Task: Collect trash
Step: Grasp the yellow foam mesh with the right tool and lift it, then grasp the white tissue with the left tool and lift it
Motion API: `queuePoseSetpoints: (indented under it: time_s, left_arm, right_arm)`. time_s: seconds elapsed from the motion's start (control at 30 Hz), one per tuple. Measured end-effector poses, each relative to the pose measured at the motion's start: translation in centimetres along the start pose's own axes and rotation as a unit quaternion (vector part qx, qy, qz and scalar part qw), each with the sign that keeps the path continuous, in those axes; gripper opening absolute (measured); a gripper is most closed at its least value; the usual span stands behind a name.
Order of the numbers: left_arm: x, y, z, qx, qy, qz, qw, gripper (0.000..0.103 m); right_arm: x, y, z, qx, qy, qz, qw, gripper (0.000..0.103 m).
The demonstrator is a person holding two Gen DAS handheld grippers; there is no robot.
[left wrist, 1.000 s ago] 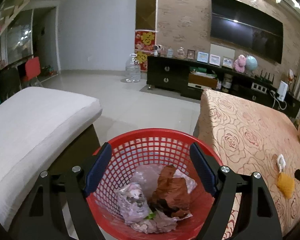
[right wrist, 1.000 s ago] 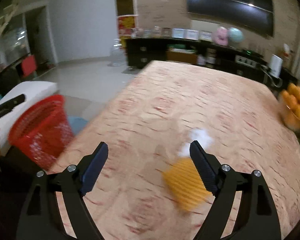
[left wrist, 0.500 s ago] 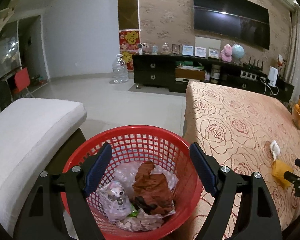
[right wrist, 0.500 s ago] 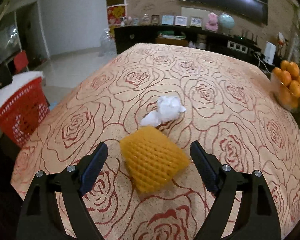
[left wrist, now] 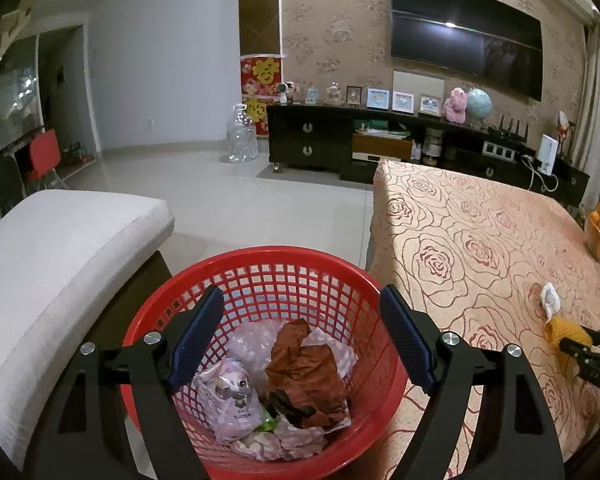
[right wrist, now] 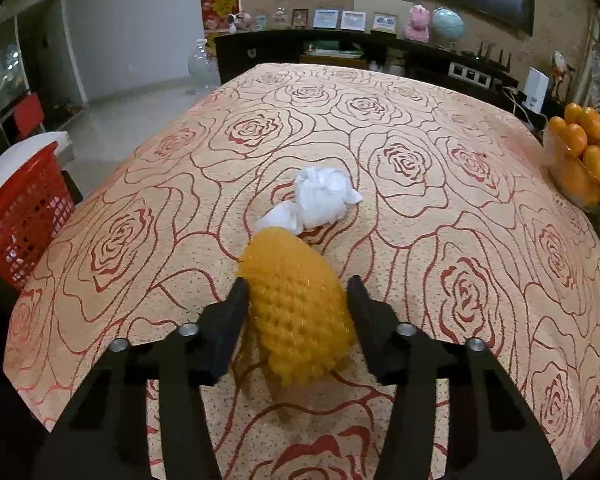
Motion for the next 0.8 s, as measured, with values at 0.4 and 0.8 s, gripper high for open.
queuePoseSetpoints:
  time_s: [0.4,0.8]
  left_arm:
    - [0.2,0.1,-1.1,0.0,0.016,-0.002,0.9999,0.077]
    - [-0.3,1.2,-8.6,-0.064,0.068,0.014,0.9955,0.077]
  right_arm:
    - [0.6,-2.8,-3.1,-0.017,0.042,-0.029,0.999,0.036]
    - [0.9,-4.4,-6.7,-0.046,0.079,-0.044,0.995,0.036]
Point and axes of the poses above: each gripper's, at about its wrist camera, not at the fingertips, and y roughly the way its jaws point, z to its left, x to its top, the point moved 10 cm from there along y, roughly the way its jaws point, and after that the axes turned 10 degrees about -x, right-handed, at the moved point
